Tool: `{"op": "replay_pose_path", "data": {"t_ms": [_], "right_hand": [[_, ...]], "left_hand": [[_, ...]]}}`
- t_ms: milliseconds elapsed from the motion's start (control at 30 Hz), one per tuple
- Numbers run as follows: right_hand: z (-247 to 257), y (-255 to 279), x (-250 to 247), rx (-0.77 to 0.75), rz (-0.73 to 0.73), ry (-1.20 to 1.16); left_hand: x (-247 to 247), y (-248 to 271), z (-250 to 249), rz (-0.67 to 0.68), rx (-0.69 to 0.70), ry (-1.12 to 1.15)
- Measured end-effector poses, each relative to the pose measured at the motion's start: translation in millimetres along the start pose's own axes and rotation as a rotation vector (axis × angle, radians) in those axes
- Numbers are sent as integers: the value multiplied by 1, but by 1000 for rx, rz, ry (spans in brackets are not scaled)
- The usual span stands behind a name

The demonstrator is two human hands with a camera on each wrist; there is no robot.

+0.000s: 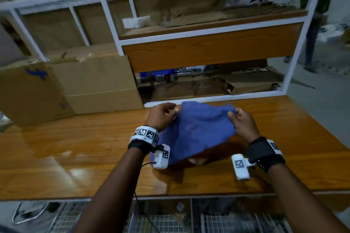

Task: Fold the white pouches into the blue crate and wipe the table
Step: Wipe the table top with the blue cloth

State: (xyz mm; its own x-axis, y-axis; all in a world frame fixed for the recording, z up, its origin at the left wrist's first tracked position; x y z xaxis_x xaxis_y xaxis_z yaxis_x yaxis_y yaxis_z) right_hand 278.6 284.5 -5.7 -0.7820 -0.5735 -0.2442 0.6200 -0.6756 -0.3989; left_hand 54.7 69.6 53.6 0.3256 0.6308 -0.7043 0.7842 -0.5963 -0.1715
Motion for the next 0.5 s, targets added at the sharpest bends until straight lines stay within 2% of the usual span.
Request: {"op": "replay_pose_path", "data": {"t_ms": [133,233,300,367,433,500], "right_hand": [[-87,-14,-12,230,163,446],[-108,-13,-13,324,216,520],[-103,-14,-7,339,217,618],[-89,-12,4,278,200,784],[-74,-9,18,168,188,860],[-69,-4,37,127,281,787]], "left_hand": [[30,-4,26,118,-116,-204],[55,1,54,240,-221,-296],[69,4,68,311,-268,-344],[80,6,77,369,-314,-411],[86,6,88,352,-394,-480],[87,6,99,291,-522,-479]]}}
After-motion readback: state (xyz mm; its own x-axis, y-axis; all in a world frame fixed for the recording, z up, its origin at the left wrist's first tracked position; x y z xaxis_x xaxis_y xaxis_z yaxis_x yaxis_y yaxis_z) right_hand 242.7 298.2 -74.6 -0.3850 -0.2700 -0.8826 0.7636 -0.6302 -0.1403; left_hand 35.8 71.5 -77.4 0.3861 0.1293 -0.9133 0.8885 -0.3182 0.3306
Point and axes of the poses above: each hand's wrist, its own y-axis away from the middle knuckle, its own x-axis out of the palm, z = x × y, the point moved 1 cm from there along -y, towards the middle knuckle, and after that the axes turned 15 degrees about -x, right-handed, at the moved point
